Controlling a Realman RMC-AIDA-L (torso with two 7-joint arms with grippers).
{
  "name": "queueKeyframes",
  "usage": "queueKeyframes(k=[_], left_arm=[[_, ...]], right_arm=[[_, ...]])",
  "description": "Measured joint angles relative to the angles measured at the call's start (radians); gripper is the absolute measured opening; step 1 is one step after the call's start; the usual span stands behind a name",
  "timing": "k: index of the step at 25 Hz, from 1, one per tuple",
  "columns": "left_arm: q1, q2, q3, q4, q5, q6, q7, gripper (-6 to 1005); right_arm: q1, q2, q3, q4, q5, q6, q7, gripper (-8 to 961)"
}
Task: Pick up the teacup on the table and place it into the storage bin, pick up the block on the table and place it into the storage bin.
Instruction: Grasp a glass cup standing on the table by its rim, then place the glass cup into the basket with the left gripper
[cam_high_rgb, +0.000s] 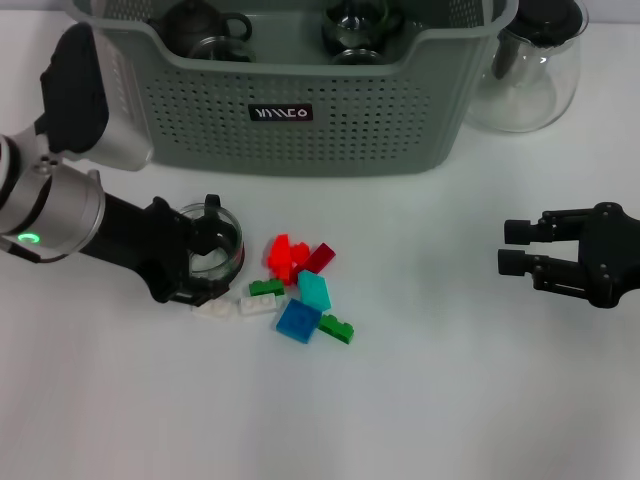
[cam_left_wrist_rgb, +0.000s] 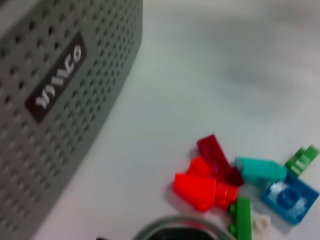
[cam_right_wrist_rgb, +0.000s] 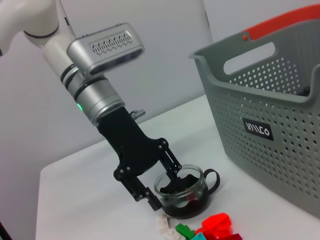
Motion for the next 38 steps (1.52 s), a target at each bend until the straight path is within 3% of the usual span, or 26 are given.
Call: queueKeyframes(k=[11, 22, 25, 27, 30, 33, 35, 36, 38], left_arm=[[-0.006, -0.003, -0.002, -0.023, 0.02, -0.009, -0.001, 468], [-0.015, -0.001, -0.011, 0.003, 0.009, 0.046, 0.012, 42], [-0.023, 0.008, -0.068, 0.013, -0.027, 0.128, 0.041, 43], [-0.042, 0.025, -0.151, 0.002, -0.067, 0.223, 0.088, 44], [-0.105, 0.087, -0.317, -0.117, -0.183, 0.43, 0.186, 45], [-0.171, 0.209, -0.429, -0.404, -0.433, 0.564, 0.256, 46], [-0.184, 0.252, -0.439, -0.528, -0.615, 0.562, 0.269, 46], [-0.189, 0.261, -0.455, -0.579, -0.72, 0.549, 0.27, 47], [-0.194, 0.254, -0.493, -0.604, -0.847, 0.514, 0.248, 47]], right_arm=[[0.003, -0.001, 0.0, 0.0, -0.001, 0.002, 0.001, 425], [-0.001, -0.003, 0.0, 0.001, -0.001, 0.006, 0.002, 424], [-0.001, -0.003, 0.0, 0.001, 0.001, 0.006, 0.002, 424], [0.0, -0.003, 0.0, 0.001, 0.001, 0.006, 0.002, 424], [0.002, -0.003, 0.0, 0.001, 0.001, 0.005, 0.002, 424], [0.004, -0.003, 0.0, 0.005, 0.0, 0.007, 0.001, 424], [0.005, -0.003, 0.0, 0.009, 0.001, 0.009, 0.0, 424], [0.005, -0.003, 0.002, 0.01, 0.001, 0.01, 0.0, 424], [0.009, -0.003, 0.004, 0.011, 0.001, 0.011, 0.001, 424]])
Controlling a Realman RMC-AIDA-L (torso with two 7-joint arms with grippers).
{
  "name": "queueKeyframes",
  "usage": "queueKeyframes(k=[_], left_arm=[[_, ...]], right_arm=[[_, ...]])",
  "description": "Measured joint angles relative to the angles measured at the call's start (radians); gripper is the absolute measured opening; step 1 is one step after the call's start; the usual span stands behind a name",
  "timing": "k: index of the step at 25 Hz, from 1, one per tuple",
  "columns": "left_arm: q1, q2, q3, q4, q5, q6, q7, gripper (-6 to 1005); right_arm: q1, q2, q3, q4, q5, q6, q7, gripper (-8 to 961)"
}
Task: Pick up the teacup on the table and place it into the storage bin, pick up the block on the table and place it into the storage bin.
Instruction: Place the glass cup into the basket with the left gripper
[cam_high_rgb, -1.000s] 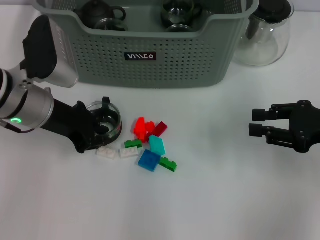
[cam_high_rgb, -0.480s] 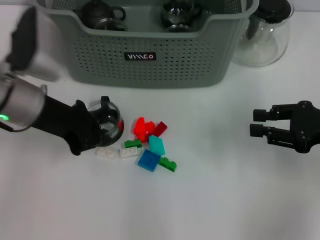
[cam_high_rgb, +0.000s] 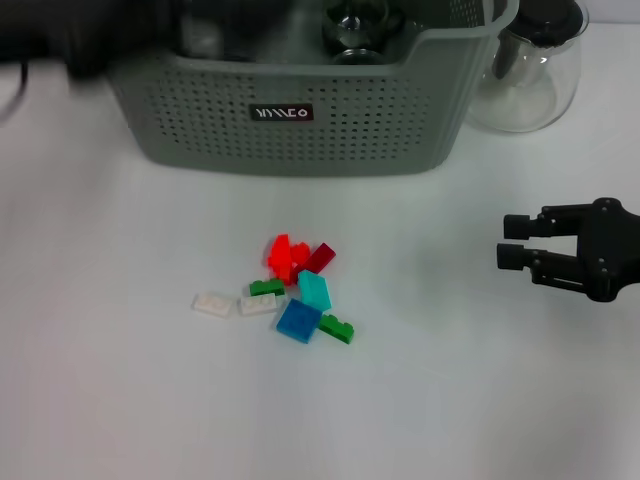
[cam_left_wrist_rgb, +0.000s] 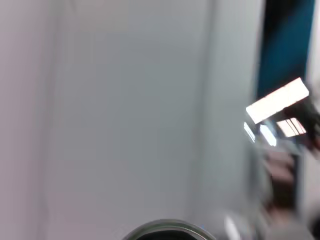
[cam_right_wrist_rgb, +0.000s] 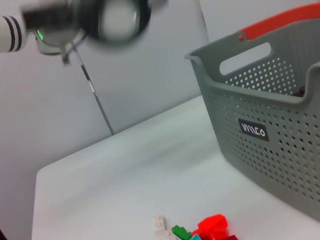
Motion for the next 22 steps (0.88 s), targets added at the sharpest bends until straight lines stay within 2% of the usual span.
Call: queueKeyframes(k=[2, 5, 8, 9, 11, 13, 15, 18, 22], left_arm=[[-0.02, -0.026, -0.042, 0.046, -0.074, -0.079, -0.089, 48], [-0.079, -0.037, -0.01, 0.202, -0.049, -0.269, -0.312, 49], [-0.165, 0.003, 0.102, 0.273, 0.088, -0.477, -0.527, 50], [-0.214, 0.029, 0.175, 0.274, 0.177, -0.556, -0.621, 50], [-0.296, 0.061, 0.291, 0.248, 0.325, -0.654, -0.753, 51], [-0.366, 0.067, 0.367, 0.206, 0.467, -0.723, -0.835, 51], [-0.443, 0.048, 0.413, 0.147, 0.636, -0.783, -0.901, 52], [-0.527, -0.011, 0.432, 0.06, 0.893, -0.866, -0.97, 53], [-0.573, -0.078, 0.435, 0.002, 1.126, -0.946, -1.031, 54]], right_arm=[[0.003, 0.0, 0.001, 0.001, 0.0, 0.0, 0.001, 424], [0.004, -0.001, 0.003, 0.001, 0.001, -0.001, 0.001, 424], [0.006, 0.0, 0.005, 0.001, 0.0, 0.001, 0.001, 424], [0.005, 0.0, 0.005, 0.001, 0.0, 0.002, 0.001, 424], [0.002, 0.0, 0.005, 0.001, 0.0, 0.003, 0.001, 424], [0.001, 0.002, 0.005, 0.001, 0.0, 0.004, 0.001, 424], [0.001, 0.004, 0.006, 0.001, 0.0, 0.006, 0.001, 424], [0.0, 0.006, 0.006, 0.001, -0.001, 0.007, 0.001, 424], [-0.001, 0.007, 0.006, 0.001, -0.001, 0.01, 0.0, 424]])
